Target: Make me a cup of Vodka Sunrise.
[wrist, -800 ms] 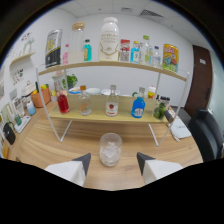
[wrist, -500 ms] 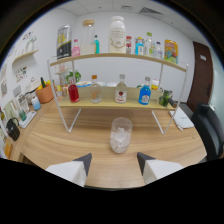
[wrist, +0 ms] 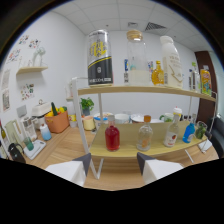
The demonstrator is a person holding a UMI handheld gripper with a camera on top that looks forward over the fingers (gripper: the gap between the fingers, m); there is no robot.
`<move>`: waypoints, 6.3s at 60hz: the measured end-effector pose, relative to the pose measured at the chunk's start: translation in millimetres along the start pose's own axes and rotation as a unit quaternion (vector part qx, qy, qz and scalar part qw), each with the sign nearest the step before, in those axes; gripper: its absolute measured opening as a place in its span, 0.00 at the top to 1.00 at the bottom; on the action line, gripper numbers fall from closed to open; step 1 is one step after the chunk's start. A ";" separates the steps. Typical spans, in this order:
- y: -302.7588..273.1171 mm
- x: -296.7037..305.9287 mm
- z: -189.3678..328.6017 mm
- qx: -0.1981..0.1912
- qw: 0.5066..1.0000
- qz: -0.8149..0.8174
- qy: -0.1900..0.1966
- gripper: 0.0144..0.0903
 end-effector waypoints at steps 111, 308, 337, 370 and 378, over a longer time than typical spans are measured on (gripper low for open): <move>-34.7 95.2 -19.1 0.087 0.654 0.734 -0.163 0.74; -31.9 224.3 -157.7 -0.021 0.999 0.028 0.019 0.06; -202.9 333.6 -65.2 0.077 0.996 0.023 0.034 0.08; -216.3 342.1 -0.1 0.074 0.997 0.018 0.033 0.49; -218.4 341.7 -5.5 0.076 0.997 0.009 0.031 0.52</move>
